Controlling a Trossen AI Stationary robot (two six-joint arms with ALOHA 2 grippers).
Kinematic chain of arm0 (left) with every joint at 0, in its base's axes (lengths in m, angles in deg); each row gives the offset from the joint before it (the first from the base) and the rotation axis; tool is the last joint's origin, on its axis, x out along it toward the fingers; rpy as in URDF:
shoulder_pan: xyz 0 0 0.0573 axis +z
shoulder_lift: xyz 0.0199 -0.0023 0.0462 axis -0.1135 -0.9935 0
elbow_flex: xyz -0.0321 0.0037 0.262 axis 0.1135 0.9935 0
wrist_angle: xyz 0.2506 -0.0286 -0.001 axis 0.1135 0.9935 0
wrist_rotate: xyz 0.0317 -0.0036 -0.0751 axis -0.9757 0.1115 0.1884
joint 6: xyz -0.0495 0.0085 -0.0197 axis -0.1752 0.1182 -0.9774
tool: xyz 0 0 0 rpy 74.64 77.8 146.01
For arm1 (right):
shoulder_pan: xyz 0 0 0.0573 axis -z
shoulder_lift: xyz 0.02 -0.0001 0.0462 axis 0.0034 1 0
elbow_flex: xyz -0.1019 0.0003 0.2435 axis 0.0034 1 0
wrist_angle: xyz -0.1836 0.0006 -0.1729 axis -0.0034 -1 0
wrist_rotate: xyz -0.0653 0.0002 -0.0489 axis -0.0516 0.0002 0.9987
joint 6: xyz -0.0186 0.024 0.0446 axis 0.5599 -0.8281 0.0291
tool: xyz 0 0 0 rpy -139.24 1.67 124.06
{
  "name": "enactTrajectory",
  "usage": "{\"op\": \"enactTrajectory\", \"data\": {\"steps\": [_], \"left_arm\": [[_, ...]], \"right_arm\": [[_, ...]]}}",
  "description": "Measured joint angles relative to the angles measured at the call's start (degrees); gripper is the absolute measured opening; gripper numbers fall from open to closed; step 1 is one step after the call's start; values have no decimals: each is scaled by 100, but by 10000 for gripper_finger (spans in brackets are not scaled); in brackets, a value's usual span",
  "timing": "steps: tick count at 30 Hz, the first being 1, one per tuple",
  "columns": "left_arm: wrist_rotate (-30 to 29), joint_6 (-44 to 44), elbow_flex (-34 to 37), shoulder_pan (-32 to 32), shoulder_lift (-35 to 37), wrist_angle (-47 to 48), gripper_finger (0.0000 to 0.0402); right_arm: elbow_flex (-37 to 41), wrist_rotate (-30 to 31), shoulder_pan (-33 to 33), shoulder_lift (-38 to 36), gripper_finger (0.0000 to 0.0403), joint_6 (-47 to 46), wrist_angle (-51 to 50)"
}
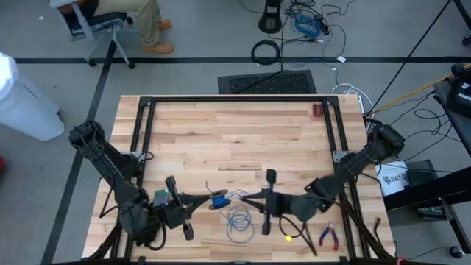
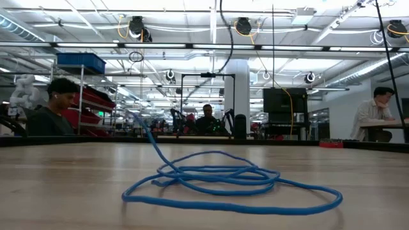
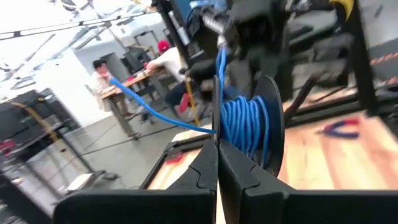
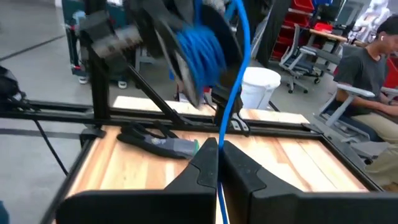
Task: Coil cords
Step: Uncoil the blue wire from the spool
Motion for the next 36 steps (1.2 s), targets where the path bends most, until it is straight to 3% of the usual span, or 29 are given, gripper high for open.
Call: {"op": "enactTrajectory", "data": {"steps": [8,13,24,36], "left_arm": [[-771,9,0,54,0,152,2],[-1187,-9,0,99,0,147,2],[-1199,-522,0,129,0,124,2],[-1194,-883,0,254,0,-161,2]], "right_arm": [[0,-58,-179,-37,0,639,548],[0,-534,-173,-13,0,719,748],[-2,-1708,0,384,0,888,923],[-2,-2211,452,865,0,419,907]]}}
